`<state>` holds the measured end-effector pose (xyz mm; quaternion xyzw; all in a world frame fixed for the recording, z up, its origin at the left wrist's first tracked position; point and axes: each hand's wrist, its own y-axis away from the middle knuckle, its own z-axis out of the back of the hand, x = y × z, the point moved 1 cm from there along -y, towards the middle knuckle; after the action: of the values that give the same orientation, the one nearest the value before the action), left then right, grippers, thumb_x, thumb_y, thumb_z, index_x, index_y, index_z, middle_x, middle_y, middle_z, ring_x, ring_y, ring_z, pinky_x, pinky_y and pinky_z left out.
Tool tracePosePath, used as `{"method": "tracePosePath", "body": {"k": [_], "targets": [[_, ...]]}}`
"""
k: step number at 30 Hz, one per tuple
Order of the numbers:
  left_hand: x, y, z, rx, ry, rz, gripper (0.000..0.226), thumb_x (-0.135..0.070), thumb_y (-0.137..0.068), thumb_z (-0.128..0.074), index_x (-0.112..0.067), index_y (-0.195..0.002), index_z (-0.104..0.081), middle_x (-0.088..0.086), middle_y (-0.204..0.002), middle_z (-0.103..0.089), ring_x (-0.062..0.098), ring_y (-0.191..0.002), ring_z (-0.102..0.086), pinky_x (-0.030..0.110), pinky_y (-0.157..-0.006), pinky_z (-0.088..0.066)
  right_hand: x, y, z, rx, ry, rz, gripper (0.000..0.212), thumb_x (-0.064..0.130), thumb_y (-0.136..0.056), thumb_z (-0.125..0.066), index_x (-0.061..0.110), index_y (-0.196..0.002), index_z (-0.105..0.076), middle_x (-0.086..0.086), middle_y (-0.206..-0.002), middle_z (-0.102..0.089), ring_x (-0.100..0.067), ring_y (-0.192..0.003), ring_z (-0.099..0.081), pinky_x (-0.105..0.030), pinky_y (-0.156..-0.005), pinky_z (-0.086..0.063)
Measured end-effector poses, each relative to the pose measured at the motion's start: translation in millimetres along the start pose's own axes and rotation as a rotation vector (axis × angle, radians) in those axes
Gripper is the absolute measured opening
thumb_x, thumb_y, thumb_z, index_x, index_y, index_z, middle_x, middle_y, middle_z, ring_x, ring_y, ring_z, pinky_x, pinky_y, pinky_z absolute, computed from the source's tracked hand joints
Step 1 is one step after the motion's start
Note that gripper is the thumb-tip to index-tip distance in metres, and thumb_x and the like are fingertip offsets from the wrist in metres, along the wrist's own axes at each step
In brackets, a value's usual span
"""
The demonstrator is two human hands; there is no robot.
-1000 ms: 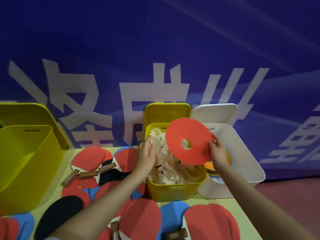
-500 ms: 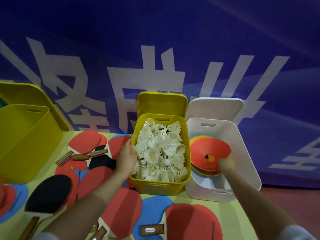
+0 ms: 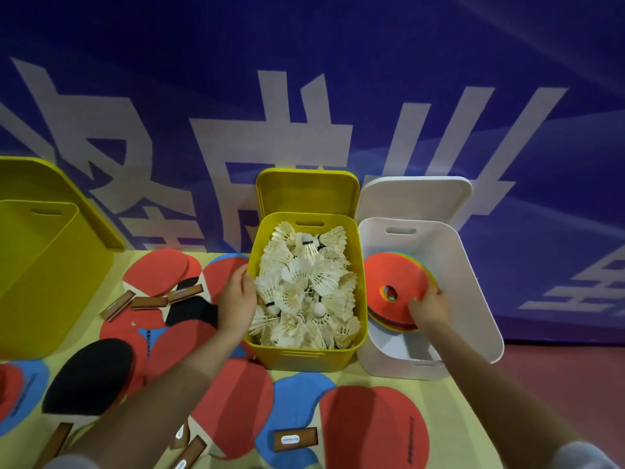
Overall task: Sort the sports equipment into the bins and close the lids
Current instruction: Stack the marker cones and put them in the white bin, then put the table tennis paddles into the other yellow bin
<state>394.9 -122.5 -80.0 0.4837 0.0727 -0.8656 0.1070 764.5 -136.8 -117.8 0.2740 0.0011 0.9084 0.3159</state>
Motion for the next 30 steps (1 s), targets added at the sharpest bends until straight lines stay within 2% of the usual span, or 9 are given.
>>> {"method": "tracePosePath", "body": {"k": [3, 8, 12, 15, 18, 20, 22, 26, 30], "targets": [[1.8, -1.5, -0.6, 0.025, 0.034, -0.025, 0.036, -0.028, -0.101, -0.038, -0.017, -0.133, -0.049, -0.006, -0.113, -0.057, 0.016, -0.100, -0.055, 0.032, -0.081, -0.042, 24.5, 15.9, 15.6, -0.056, -0.053, 0.131, 0.056, 0.016, -0.087, -0.055, 0.003, -0.139, -0.039, -0.029, -0.129, -0.047, -0.044, -0.118, -0.046, -0.046, -0.103, -0.037], [9.2, -7.4, 2.0, 0.132, 0.104, 0.013, 0.039, -0.039, -0.098, -0.040, -0.022, -0.132, -0.048, 0.002, -0.121, -0.059, 0.024, -0.112, -0.055, 0.046, -0.095, -0.046, 88.1, 67.9, 28.7, -0.098, -0.257, 0.320, 0.054, 0.027, -0.087, -0.045, 0.007, -0.137, -0.045, -0.018, -0.134, -0.051, -0.033, -0.122, -0.048, -0.041, -0.102, -0.038], [16.8, -6.0, 25.6, 0.258, 0.151, 0.003, 0.042, -0.034, -0.102, -0.033, -0.015, -0.138, -0.045, 0.002, -0.136, -0.051, 0.022, -0.128, -0.045, 0.034, -0.106, -0.034, 145.5, 117.8, 17.2, -0.101, -0.449, 0.423, 0.040, 0.013, -0.092, -0.051, 0.011, -0.133, -0.050, -0.010, -0.122, -0.058, -0.022, -0.110, -0.054, -0.034, -0.094, -0.043], [41.8, -8.8, 62.7, 0.288, 0.135, -0.002, 0.041, -0.029, -0.103, -0.033, -0.011, -0.138, -0.046, 0.003, -0.141, -0.047, 0.019, -0.133, -0.040, 0.023, -0.102, -0.028, 188.9, 156.7, 1.7, -0.088, -0.477, 0.508, 0.039, 0.013, -0.093, -0.050, 0.014, -0.132, -0.051, -0.001, -0.113, -0.058, -0.013, -0.101, -0.055, -0.025, -0.083, -0.041], [76.8, -16.2, 107.1, 0.309, 0.070, -0.022, 0.037, -0.022, -0.102, -0.037, -0.006, -0.133, -0.050, 0.008, -0.136, -0.051, 0.022, -0.130, -0.043, 0.026, -0.101, -0.030, 225.3, 192.2, -23.7, -0.051, -0.483, 0.568, 0.039, 0.013, -0.094, -0.049, 0.017, -0.132, -0.052, 0.002, -0.110, -0.059, -0.009, -0.097, -0.055, -0.025, -0.084, -0.043], [104.1, -21.0, 133.8, 0.317, 0.033, -0.024, 0.033, -0.017, -0.101, -0.040, -0.005, -0.128, -0.054, 0.012, -0.128, -0.055, 0.027, -0.125, -0.048, 0.025, -0.093, -0.034, 244.1, 213.9, -44.6, -0.011, -0.473, 0.597, 0.039, 0.013, -0.094, -0.049, 0.017, -0.132, -0.052, 0.001, -0.108, -0.059, -0.010, -0.096, -0.056, -0.025, -0.086, -0.045], [131.0, -24.0, 155.4, 0.346, -0.031, 0.049, 0.034, -0.019, -0.100, -0.044, -0.005, -0.129, -0.052, 0.015, -0.126, -0.057, 0.030, -0.119, -0.052, 0.025, -0.086, -0.036, 257.1, 234.1, -65.9, 0.034, -0.456, 0.616, 0.038, 0.012, -0.094, -0.049, 0.015, -0.132, -0.051, 0.001, -0.106, -0.059, -0.010, -0.095, -0.056, -0.023, -0.085, -0.044], [176.7, -24.0, 181.6, 0.464, -0.137, 0.206, 0.043, -0.028, -0.097, -0.049, -0.006, -0.133, -0.048, 0.019, -0.128, -0.057, 0.032, -0.118, -0.053, 0.033, -0.090, -0.040, 260.7, 271.1, -108.3, 0.059, -0.410, 0.654, 0.037, 0.010, -0.093, -0.051, 0.015, -0.130, -0.054, 0.000, -0.111, -0.061, -0.009, -0.097, -0.058, -0.022, -0.083, -0.046], [201.0, -11.6, 190.5, 0.575, -0.109, 0.251, 0.032, -0.025, -0.096, -0.051, -0.008, -0.123, -0.052, 0.001, -0.099, -0.058, 0.027, -0.103, -0.055, 0.028, -0.077, -0.035, 229.8, 305.8, -149.8, 0.160, -0.313, 0.583, 0.039, 0.013, -0.095, -0.047, 0.017, -0.134, -0.051, -0.002, -0.118, -0.060, -0.015, -0.103, -0.059, -0.025, -0.082, -0.046]]}}
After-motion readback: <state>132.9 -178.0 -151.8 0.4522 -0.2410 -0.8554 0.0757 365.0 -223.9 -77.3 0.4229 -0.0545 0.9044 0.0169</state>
